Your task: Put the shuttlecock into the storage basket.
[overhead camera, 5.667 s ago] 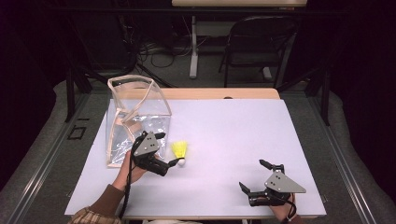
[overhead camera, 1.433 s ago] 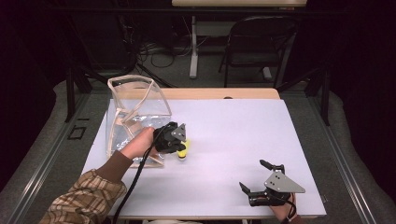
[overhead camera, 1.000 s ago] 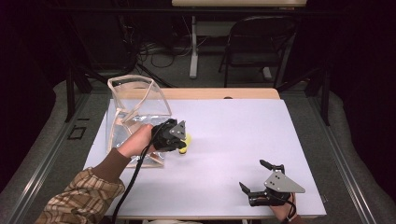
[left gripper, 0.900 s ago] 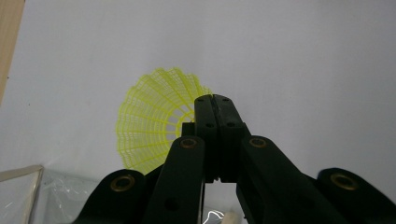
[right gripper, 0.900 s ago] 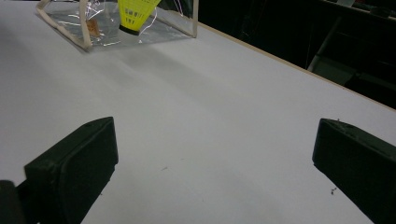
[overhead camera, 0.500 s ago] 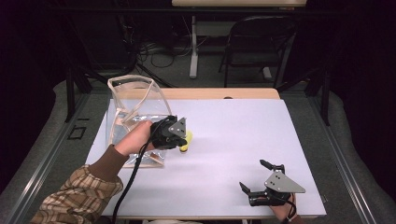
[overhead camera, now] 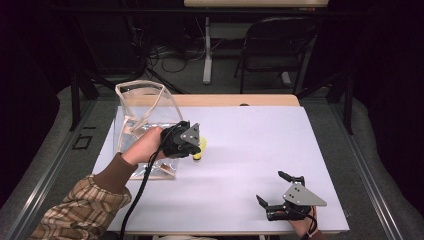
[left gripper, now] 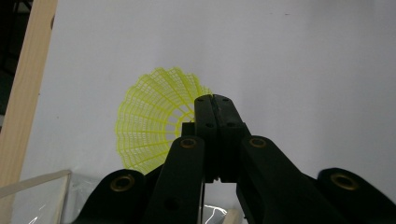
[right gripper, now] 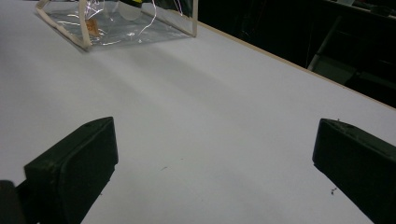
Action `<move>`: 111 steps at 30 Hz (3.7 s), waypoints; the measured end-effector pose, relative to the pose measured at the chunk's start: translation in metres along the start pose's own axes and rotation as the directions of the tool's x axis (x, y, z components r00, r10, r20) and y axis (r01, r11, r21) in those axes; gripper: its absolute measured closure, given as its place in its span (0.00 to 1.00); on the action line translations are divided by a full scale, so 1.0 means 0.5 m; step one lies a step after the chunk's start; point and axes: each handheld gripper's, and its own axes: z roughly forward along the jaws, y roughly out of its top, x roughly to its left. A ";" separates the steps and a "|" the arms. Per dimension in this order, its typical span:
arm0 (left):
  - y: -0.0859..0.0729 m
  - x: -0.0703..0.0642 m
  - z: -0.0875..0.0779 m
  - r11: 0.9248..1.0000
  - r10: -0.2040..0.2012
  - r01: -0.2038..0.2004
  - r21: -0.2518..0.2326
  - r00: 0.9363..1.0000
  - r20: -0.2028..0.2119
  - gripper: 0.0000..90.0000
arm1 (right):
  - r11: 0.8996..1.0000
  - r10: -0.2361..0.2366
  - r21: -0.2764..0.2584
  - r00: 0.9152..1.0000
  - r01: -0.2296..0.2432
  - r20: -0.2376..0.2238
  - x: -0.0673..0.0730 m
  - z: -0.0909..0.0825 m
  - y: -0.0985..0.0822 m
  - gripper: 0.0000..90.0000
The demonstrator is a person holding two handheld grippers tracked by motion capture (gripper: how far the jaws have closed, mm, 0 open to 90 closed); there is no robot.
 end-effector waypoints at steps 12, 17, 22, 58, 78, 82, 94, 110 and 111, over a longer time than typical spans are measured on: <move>0.006 0.007 -0.010 1.000 -0.001 0.001 0.008 1.000 -0.014 1.00 | 1.000 -0.001 0.003 1.000 0.001 0.003 0.000 0.000 0.000 0.00; 0.006 0.014 -0.016 1.000 -0.009 0.009 0.006 1.000 -0.023 1.00 | 1.000 -0.001 0.003 1.000 0.001 0.003 0.000 0.000 0.000 0.00; 0.007 0.025 -0.026 1.000 -0.014 0.014 0.005 0.999 -0.040 1.00 | 1.000 -0.001 0.006 1.000 0.001 0.002 0.000 0.000 0.000 0.00; 0.006 0.078 -0.071 0.998 -0.060 0.057 -0.031 0.993 -0.105 1.00 | 1.000 -0.001 0.012 1.000 0.001 0.003 0.000 0.002 -0.001 0.00; 0.003 0.124 -0.089 0.995 -0.100 0.096 -0.038 0.985 -0.139 1.00 | 1.000 -0.003 0.019 1.000 0.003 -0.001 0.001 0.004 -0.002 0.00; 0.002 0.132 -0.095 0.993 -0.111 0.105 -0.046 0.982 -0.151 1.00 | 1.000 -0.002 0.019 1.000 0.002 -0.003 0.000 0.004 -0.002 0.00; 0.002 0.149 -0.111 0.991 -0.127 0.119 -0.060 0.977 -0.171 1.00 | 1.000 -0.002 0.020 1.000 0.002 -0.003 0.001 0.006 -0.002 0.00; 0.001 0.169 -0.123 0.988 -0.146 0.134 -0.072 0.967 -0.209 1.00 | 1.000 0.000 0.030 1.000 0.000 -0.009 0.001 0.007 -0.003 0.00; 0.001 0.171 -0.124 0.988 -0.150 0.139 -0.071 0.967 -0.206 1.00 | 1.000 0.000 0.030 1.000 0.000 -0.009 0.001 0.007 -0.003 0.00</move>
